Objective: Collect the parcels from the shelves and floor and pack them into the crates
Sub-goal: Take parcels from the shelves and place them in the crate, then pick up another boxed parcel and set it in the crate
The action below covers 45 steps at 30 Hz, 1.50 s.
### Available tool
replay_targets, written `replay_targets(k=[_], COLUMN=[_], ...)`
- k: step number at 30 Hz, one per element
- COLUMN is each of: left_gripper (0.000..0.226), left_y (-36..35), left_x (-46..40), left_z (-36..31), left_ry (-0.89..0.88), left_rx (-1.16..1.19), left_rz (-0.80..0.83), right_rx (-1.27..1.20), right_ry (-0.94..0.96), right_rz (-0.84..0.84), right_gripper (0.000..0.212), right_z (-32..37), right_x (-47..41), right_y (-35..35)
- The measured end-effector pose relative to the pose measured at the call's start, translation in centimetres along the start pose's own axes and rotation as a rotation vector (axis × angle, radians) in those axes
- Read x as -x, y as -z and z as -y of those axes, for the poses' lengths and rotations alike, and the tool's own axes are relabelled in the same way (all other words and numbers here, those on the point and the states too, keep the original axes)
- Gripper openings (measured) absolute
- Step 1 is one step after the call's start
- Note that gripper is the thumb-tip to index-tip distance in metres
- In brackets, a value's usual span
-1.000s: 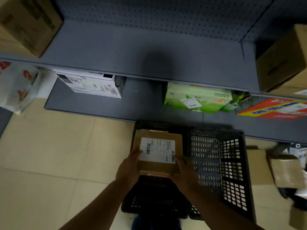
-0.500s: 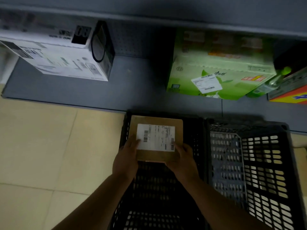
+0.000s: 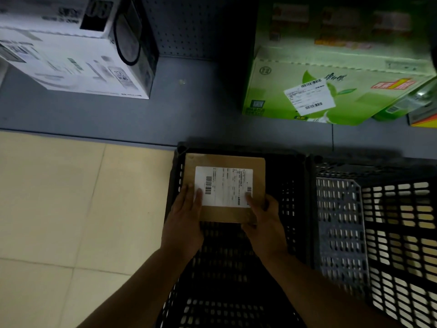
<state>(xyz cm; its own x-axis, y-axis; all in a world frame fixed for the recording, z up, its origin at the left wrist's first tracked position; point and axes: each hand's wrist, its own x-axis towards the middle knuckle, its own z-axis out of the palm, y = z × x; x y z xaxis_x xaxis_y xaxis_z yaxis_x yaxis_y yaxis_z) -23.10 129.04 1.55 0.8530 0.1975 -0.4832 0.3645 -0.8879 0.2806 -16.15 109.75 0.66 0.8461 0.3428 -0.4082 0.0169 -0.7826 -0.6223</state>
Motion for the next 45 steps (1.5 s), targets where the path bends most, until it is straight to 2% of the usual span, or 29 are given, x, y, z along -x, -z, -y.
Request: replay_targets(k=[4, 10, 18, 25, 29, 33, 36, 42, 45], left_gripper=[0.096, 0.090, 0.084, 0.076, 0.058, 0.050, 0.049, 0.045, 0.046], left_y=[0.2, 2.4, 9.3, 19.1, 25.2, 29.9, 31.7, 32.4, 31.6], left_x=[-0.1, 0.3, 4.8, 10.4, 13.8, 17.3, 19.7, 24.8, 27.4], left_z=[0.1, -0.8, -4.8, -11.1, -15.9, -21.6, -26.0, -35.2, -39.7], left_ry=[-0.020, -0.026, -0.098, -0.186, -0.276, -0.358, -0.464, -0.605, -0.660], left_rx=[-0.051, -0.088, -0.076, -0.024, 0.045, 0.078, 0.061, -0.005, -0.009], left_rz=[0.055, 0.142, 0.068, 0.025, -0.064, -0.141, -0.179, -0.177, -0.168], right_rx=[0.009, 0.021, -0.134, -0.246, -0.310, -0.493, -0.431, -0.464, -0.522], right_ry=[-0.014, -0.041, -0.275, -0.365, -0.361, -0.405, -0.371, -0.383, -0.431], right_rz=[0.051, 0.234, 0.240, 0.169, 0.019, -0.091, -0.143, -0.305, -0.370], right_gripper=[0.078, 0.076, 0.071, 0.047, 0.023, 0.024, 0.022, 0.018, 0.023], right_z=[-0.2, 0.4, 3.8, 8.8, 11.6, 13.3, 13.8, 10.4, 7.9], right_x=[-0.4, -0.1, 4.4, 10.6, 16.1, 22.4, 27.4, 36.3, 40.4], right_y=[0.4, 2.8, 10.9, 21.2, 27.4, 33.0, 37.4, 43.2, 46.3])
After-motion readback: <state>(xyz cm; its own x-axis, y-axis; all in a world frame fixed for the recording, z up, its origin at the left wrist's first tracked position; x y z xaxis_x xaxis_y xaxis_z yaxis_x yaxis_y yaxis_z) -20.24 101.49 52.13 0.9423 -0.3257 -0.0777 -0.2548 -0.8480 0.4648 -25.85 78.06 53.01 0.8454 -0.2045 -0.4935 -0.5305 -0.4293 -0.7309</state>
